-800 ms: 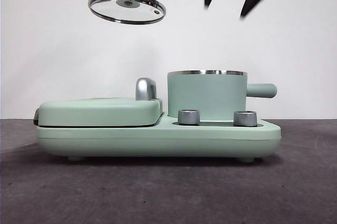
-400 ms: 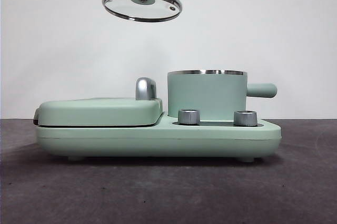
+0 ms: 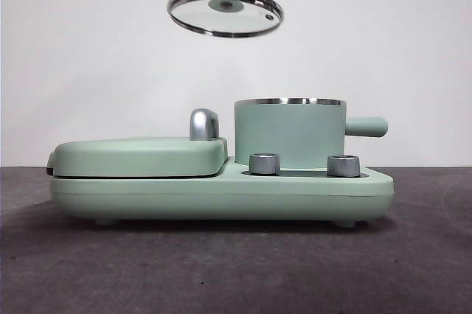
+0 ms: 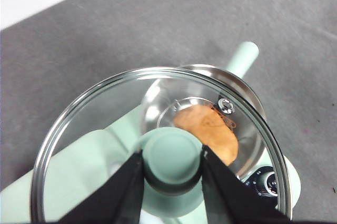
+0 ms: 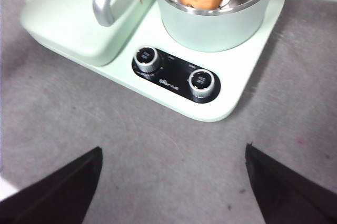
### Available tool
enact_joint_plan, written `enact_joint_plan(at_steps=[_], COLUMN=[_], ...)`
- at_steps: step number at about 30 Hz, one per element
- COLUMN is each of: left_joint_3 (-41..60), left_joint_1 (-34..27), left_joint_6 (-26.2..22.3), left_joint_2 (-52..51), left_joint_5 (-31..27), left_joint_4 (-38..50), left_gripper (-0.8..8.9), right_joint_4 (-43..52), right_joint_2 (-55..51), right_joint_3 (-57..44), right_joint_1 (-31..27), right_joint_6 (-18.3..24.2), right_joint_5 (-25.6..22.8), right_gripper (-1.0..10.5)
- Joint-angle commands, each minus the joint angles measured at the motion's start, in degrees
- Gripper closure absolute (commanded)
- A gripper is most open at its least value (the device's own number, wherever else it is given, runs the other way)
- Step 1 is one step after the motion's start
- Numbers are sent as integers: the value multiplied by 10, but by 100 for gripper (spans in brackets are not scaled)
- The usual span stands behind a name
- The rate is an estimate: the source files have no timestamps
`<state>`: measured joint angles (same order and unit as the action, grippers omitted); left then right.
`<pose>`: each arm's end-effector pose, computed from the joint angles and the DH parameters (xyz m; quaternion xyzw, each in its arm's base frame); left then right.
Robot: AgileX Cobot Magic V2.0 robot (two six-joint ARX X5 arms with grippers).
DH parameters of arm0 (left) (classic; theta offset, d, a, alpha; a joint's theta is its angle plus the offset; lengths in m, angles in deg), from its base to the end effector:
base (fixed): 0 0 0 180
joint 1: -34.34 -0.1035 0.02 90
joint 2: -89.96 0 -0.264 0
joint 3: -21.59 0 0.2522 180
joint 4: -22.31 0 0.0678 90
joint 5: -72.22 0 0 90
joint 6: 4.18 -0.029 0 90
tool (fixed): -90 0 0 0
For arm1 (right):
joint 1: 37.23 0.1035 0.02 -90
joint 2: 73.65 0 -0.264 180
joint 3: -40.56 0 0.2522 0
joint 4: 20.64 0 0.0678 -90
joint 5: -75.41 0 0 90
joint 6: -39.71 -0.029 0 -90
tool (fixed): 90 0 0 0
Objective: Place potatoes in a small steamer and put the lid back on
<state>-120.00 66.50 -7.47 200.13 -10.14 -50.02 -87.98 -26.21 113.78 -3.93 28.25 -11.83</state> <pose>0.3359 -0.2158 0.4196 0.0995 0.3322 -0.3286 0.8785 0.1170 0.0785 0.3434 -0.0042 0.3694 0.2538 0.8939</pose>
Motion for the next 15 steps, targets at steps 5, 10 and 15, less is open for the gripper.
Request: enact_joint_plan(at_steps=[5, 10, 15], left_joint_3=[35, 76, 101], left_joint_1=[36, 56, 64], left_joint_6=[-6, -10, -12], left_joint_2=[-3, -3, 1], left_joint_5=[4, 4, 4], left_joint_4=[69, 122, 165], left_gripper=[797, 797, 797], right_joint_4=[70, 80, 79], right_joint_2=[-84, -116, -137], right_joint_3=[-93, -116, -116], right_joint_1=[20, 21, 21], right_joint_6=[-51, -64, -63], right_joint_5=[-10, -19, -29], right_gripper=[528, 528, 528])
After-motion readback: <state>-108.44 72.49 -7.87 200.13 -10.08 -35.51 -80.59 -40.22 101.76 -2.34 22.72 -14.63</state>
